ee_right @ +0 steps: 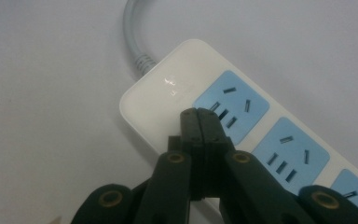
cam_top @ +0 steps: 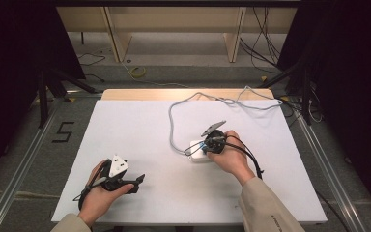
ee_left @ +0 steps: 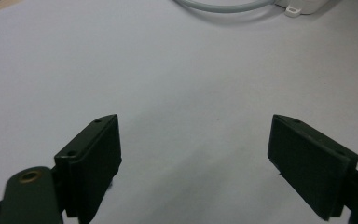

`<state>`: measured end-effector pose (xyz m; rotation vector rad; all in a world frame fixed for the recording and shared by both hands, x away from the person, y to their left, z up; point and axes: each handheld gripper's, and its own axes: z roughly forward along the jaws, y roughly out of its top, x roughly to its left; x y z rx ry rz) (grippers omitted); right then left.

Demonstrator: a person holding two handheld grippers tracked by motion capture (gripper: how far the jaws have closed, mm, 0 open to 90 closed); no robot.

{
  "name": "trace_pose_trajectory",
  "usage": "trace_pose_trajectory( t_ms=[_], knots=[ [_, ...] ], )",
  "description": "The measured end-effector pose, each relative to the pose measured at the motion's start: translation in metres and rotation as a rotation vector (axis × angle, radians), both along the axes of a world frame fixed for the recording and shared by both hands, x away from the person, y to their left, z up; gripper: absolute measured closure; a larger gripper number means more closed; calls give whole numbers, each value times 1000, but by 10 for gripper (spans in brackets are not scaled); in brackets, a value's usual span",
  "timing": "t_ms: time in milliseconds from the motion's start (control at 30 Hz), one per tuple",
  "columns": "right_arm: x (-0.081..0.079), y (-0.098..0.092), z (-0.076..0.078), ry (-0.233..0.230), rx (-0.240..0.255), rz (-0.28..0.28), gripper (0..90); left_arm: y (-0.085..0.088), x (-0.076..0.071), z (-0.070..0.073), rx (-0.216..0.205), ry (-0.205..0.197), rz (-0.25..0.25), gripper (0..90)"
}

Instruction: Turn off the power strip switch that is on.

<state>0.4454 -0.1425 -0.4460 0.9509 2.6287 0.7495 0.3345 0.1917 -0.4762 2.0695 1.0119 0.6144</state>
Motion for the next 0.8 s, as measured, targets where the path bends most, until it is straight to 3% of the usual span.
trace_pose_trajectory(
  t_ms=[167,233,300,667,800],
  knots=[
    [0,0,0,-3,4,-5,900,0,0,0,2,0,-1,172],
    [0,-1,2,-14,34,-12,900,0,0,0,0,0,0,172],
    [-1,-2,3,-18,19,-7,900,0,0,0,1,1,-1,172],
    [-7,-15,11,-73,97,-23,900,1,-1,0,-7,-2,8,172],
    [-14,-26,13,-90,157,-43,825,2,-1,0,-6,0,10,172]
  ],
)
